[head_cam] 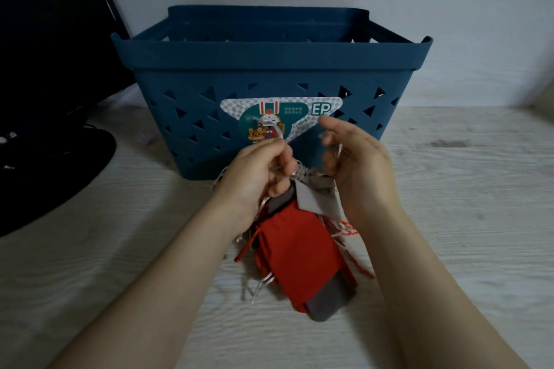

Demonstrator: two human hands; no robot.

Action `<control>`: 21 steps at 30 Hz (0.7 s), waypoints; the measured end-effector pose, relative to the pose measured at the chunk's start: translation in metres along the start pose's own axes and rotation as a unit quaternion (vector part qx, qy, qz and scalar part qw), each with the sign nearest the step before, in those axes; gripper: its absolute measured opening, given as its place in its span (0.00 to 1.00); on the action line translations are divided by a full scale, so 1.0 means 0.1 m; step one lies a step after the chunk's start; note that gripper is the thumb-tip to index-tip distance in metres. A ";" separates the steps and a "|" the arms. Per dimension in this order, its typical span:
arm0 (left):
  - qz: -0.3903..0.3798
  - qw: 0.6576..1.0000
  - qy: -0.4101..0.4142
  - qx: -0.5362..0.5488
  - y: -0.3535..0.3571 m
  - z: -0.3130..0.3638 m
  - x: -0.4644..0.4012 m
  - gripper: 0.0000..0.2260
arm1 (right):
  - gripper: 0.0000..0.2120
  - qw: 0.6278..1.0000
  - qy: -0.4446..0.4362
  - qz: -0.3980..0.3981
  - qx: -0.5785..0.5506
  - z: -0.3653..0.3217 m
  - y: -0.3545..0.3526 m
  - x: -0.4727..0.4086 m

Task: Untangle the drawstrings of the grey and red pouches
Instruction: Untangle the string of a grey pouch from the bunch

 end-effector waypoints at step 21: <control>0.030 0.940 0.146 -0.306 -0.01 0.15 0.01 0.20 | 0.10 0.843 -0.269 -0.109 0.453 -0.25 0.29 0.10</control>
Point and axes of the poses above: each hand's wrist, its own x-axis away from the middle knuckle, its own y-axis out of the palm, z = x × y, the point moved 8 cm from there along -x, towards the middle knuckle, and after that the axes turned 4 degrees about -z, right-handed, at the moved point
